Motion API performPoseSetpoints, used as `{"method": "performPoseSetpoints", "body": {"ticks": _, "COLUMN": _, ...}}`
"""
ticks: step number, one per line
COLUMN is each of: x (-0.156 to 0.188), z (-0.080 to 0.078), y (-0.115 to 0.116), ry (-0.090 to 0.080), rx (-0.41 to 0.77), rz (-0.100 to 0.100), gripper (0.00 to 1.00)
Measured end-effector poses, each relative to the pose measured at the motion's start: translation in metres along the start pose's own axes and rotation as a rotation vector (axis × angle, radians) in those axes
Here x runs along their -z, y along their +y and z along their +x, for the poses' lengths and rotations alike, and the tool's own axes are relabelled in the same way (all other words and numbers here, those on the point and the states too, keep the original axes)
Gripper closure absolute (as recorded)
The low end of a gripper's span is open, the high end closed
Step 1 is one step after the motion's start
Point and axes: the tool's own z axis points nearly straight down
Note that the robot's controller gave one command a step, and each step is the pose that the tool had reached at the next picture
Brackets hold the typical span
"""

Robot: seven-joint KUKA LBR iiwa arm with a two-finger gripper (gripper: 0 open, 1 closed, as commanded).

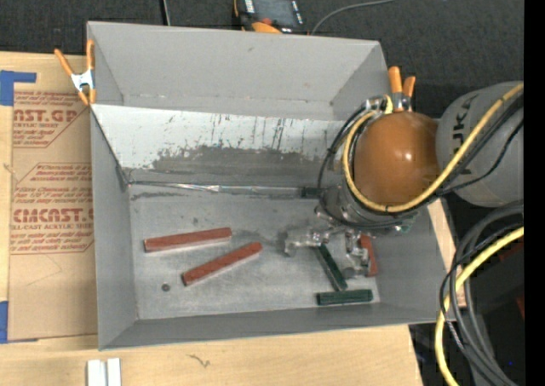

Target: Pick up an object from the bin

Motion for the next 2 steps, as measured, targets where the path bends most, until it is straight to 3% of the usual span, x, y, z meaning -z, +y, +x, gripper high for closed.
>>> {"method": "performPoseSetpoints", "body": {"ticks": 1, "x": -0.007, "z": -0.032, "y": -0.053, "ry": -0.002, "rx": 0.142, "rz": 0.005, "gripper": 0.00}}
{"method": "performPoseSetpoints", "body": {"ticks": 2, "x": 0.026, "z": -0.129, "y": 0.028, "ry": -0.005, "rx": 0.264, "rz": 0.002, "gripper": 0.00}}
